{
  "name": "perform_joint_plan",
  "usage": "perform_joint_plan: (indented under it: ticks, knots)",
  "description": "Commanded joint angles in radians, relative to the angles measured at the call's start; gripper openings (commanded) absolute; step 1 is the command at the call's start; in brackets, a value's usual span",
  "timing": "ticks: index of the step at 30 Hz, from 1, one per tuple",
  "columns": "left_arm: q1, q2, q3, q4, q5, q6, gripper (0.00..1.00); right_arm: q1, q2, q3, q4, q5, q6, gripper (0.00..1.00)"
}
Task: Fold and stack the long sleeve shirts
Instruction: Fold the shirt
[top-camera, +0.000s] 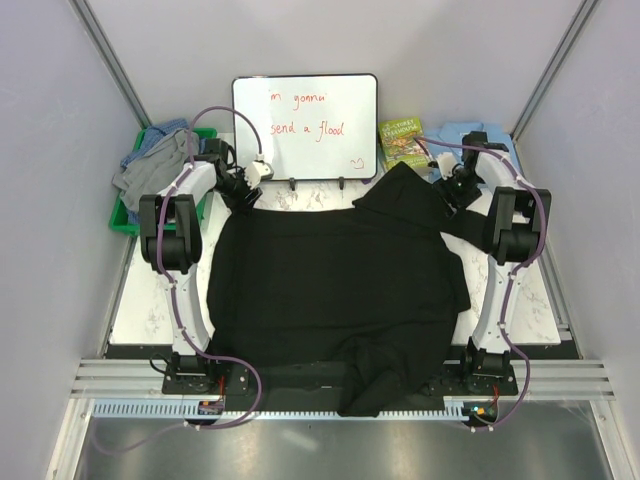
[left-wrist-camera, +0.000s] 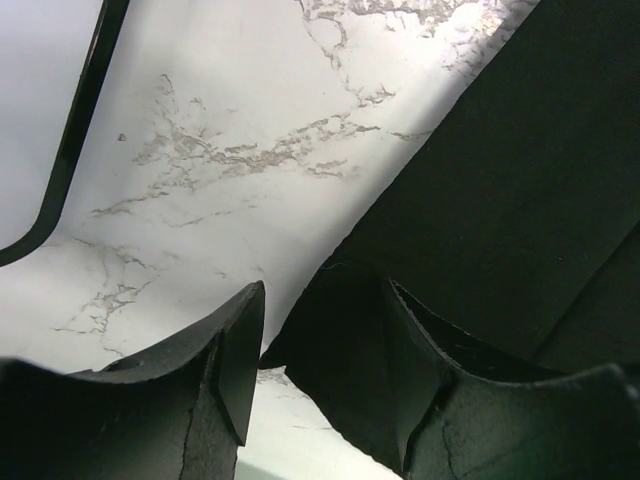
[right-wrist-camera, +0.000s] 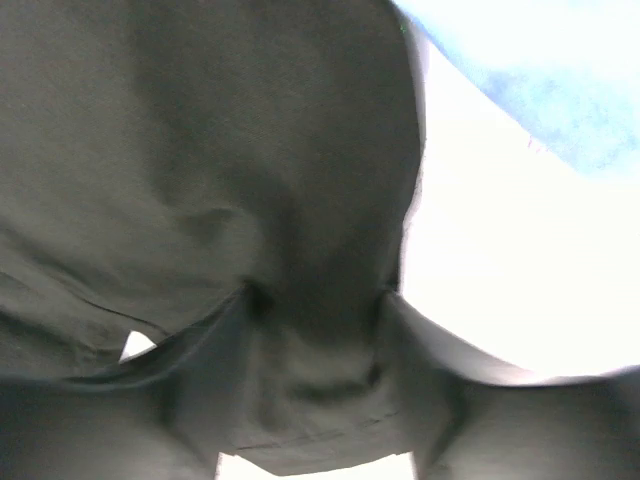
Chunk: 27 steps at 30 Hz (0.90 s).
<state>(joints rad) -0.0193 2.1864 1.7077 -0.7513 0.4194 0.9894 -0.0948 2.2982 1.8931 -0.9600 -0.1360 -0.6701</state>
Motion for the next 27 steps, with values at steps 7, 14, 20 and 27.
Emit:
perform_joint_plan:
  ticks: [7, 14, 20, 27]
  knots:
    - [0.008, -0.036, 0.026, 0.027, 0.025, -0.067, 0.56, 0.018, -0.049, -0.258, 0.144, 0.125, 0.044, 0.05]
    - [0.015, -0.053, 0.052, 0.024, 0.088, -0.009, 0.53, 0.006, -0.126, -0.022, -0.060, -0.092, 0.131, 0.00]
    - [0.012, -0.040, 0.046, 0.015, 0.070, 0.097, 0.50, 0.001, -0.164, 0.187, -0.129, -0.329, 0.277, 0.00]
    - [0.007, -0.020, 0.049, 0.003, 0.065, 0.126, 0.37, 0.003, -0.203, 0.322, -0.067, -0.566, 0.441, 0.00]
